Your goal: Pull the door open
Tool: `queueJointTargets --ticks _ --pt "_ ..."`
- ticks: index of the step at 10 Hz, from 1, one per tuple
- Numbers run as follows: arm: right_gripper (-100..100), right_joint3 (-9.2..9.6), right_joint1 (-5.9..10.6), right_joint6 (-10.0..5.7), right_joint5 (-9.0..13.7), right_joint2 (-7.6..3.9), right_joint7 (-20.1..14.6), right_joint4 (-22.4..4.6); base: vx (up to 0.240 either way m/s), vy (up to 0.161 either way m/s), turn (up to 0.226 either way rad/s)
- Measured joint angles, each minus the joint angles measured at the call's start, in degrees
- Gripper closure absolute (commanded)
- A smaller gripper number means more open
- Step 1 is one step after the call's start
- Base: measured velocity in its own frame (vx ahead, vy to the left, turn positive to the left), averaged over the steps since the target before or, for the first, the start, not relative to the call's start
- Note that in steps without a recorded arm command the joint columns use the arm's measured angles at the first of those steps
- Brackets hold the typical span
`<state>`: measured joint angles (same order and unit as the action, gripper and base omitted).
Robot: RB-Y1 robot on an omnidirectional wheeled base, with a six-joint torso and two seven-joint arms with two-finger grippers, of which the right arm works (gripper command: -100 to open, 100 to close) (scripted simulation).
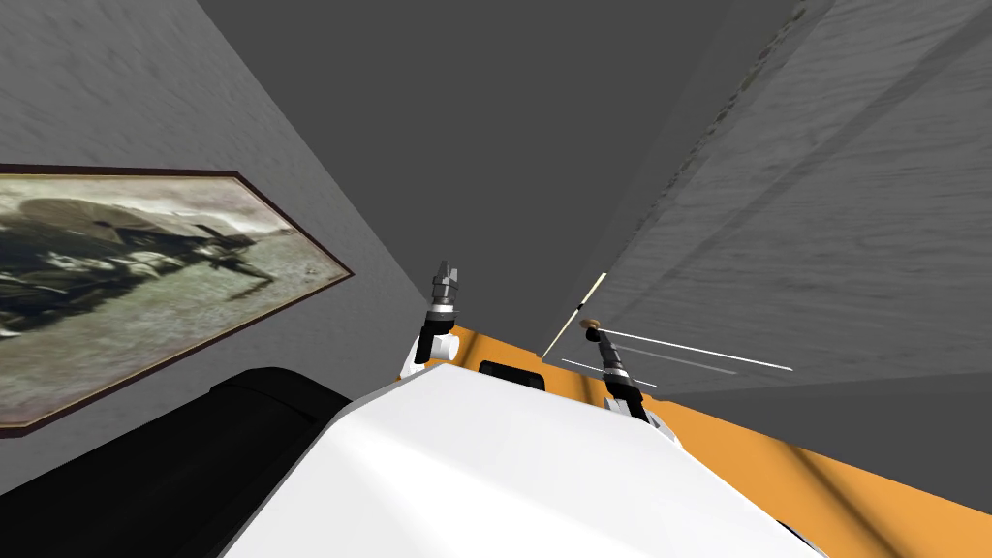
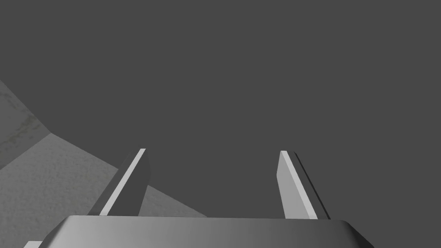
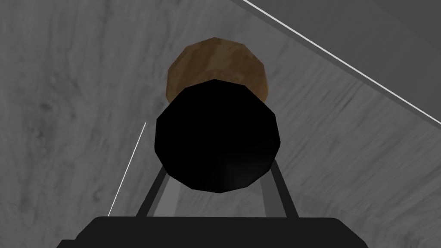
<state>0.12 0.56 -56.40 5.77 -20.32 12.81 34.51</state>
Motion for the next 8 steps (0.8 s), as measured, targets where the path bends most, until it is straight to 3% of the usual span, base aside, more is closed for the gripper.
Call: queueJointTargets --ticks 1,5,8 --pt "100 0.04 0.29 -0.30 0.23 0.03 -1.07 -0.57 -0.046 -0.019 0.080" --pt "100 0.23 -0.34 1.32 2.09 0.19 -6.80 1.27 -0.055 -0.026 0.062" --pt "100 0.52 1.40 -0.10 2.96 0.23 -10.74 -2.08 -0.038 -0.013 0.033"
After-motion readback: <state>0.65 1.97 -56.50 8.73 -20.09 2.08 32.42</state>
